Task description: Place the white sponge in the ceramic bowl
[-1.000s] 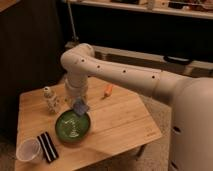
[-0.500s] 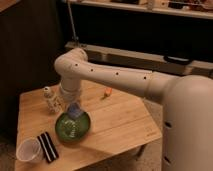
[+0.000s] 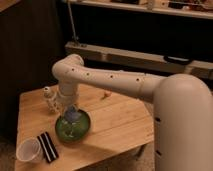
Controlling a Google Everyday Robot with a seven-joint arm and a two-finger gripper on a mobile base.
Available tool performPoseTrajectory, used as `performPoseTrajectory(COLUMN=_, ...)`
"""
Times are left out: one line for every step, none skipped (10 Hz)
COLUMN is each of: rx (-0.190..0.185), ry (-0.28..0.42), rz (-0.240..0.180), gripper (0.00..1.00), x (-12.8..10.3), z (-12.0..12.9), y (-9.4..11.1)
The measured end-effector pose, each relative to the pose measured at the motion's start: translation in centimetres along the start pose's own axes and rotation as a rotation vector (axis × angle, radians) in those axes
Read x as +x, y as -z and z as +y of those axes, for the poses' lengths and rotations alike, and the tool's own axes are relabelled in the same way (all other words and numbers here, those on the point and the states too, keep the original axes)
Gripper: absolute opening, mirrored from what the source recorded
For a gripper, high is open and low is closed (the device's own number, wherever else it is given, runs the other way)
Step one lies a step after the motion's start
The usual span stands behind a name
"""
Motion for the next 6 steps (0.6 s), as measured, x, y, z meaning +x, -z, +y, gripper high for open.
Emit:
performPoseTrajectory(rx=0.002, ry=-0.003, rz=-0.002, gripper=0.22, x=0.1, z=0.0, y=-0.3)
performPoseTrajectory(rx=0.005, ry=-0.006, rz=-0.005, gripper=0.31, x=0.2, z=0.0, y=-0.8)
performPoseTrajectory(rx=0.007, ry=-0.010, rz=-0.008, gripper=0.42, x=0.2, z=0.1, y=-1.2)
performPoseTrajectory(rx=0.007, ry=-0.013, rz=-0.011, gripper=0.50, x=0.2, z=0.3, y=-1.5)
performPoseTrajectory(rx=0.007, ry=-0.016, rz=-0.014, gripper=0.59, x=0.2, z=0.3, y=-2.0)
performPoseTrajectory(rx=0.006, ry=-0.018, rz=-0.017, gripper=0.68, x=0.2, z=0.4, y=-2.4)
